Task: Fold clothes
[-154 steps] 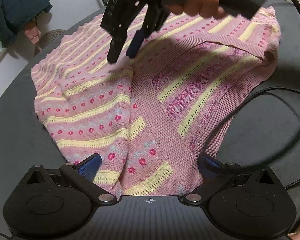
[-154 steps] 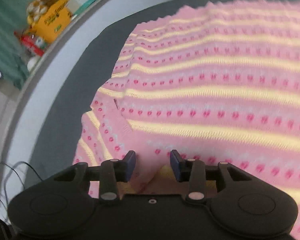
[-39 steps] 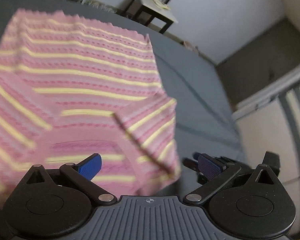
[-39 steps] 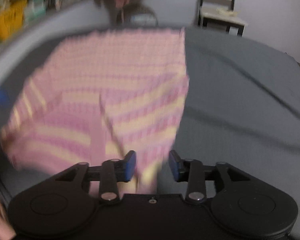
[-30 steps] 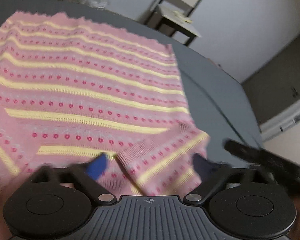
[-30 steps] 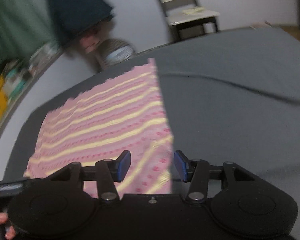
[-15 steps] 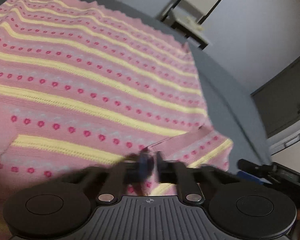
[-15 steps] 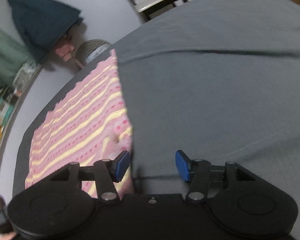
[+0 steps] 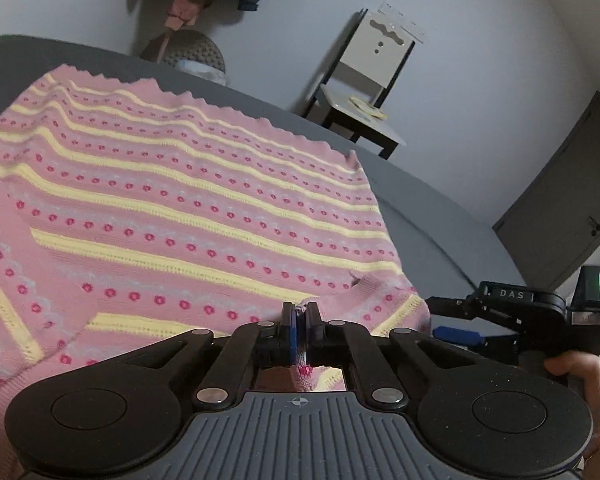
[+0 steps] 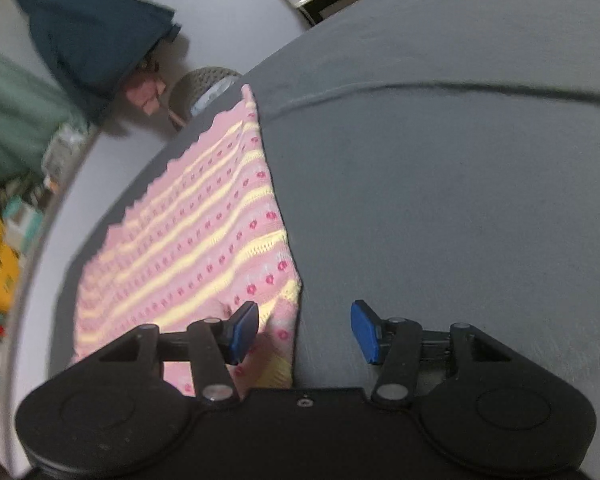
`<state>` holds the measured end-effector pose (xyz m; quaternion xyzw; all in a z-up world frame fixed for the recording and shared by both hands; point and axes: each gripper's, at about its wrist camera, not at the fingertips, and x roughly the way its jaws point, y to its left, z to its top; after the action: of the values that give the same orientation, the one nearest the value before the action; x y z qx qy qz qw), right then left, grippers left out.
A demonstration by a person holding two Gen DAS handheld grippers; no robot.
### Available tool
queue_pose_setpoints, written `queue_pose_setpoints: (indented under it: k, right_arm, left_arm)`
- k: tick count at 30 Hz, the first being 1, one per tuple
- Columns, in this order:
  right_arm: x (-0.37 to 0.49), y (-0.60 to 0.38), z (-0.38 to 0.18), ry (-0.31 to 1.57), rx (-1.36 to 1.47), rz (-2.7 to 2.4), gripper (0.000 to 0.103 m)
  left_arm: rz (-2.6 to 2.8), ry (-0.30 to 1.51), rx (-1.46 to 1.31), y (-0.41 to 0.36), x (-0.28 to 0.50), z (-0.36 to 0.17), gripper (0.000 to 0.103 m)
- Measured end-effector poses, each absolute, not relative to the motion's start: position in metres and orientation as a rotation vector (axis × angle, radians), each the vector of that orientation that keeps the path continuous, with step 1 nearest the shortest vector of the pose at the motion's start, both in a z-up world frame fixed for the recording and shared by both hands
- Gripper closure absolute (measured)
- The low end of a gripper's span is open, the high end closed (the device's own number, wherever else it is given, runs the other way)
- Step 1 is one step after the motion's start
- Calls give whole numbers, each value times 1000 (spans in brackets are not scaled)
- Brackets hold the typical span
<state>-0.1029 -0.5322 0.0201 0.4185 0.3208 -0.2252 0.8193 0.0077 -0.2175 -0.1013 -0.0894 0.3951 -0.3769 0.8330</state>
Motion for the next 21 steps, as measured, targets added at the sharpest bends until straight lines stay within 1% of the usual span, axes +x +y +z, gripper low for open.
queue_pose_setpoints:
  k: [2,4,6,7,8,10,11,13,14,16,17,18,19,20,21]
  right_arm:
    - [-97,-526,22,688,847,-485,53]
    - [-88,-522,22,698,791,-473,57]
    - [-85,-517,23,710,722,-480,77]
    - [-85,-515,22,717,691,-504,84]
    - [-87,-516,22,721,683,-527,95]
    - [-93,-521,22,723,681,-570,97]
    - [-95,-523,22,723,670,-592,102]
    - [-100,-527,19,713,679,-614,102]
    - [-103,-530,19,708,717,-606,100]
    - [-108,-534,24,724,777,-568,94]
    - [-111,-533,29,728,787,-527,84]
    - [-114,-529,37,731,772,-477,71]
    - [-117,-524,42,738,738,-435,65]
    - [-119,-518,46,746,699,-405,59]
    - [-120,-513,49,756,670,-391,58]
  left_arm:
    - [-808,840,-182,-217,8,-103,100]
    - [-811,843,-175,-216,7,-104,100]
    - [-802,842,-161,-216,7,-107,100]
    - [-796,839,-152,-217,6,-109,100]
    - [-786,842,-146,-217,7,-111,100]
    - [-766,853,-143,-217,9,-116,100]
    - [-758,860,-141,-217,10,-119,100]
    - [-751,874,-132,-217,11,-123,99]
    - [-754,881,-126,-217,12,-125,99]
    - [-767,886,-121,-217,11,-126,99]
    - [-774,874,-118,-215,10,-124,97]
    - [-781,862,-114,-214,8,-121,79]
    - [-787,849,-110,-212,7,-118,47]
    - [-809,819,-117,-209,3,-113,30]
    - [-832,788,-124,-206,-1,-107,9]
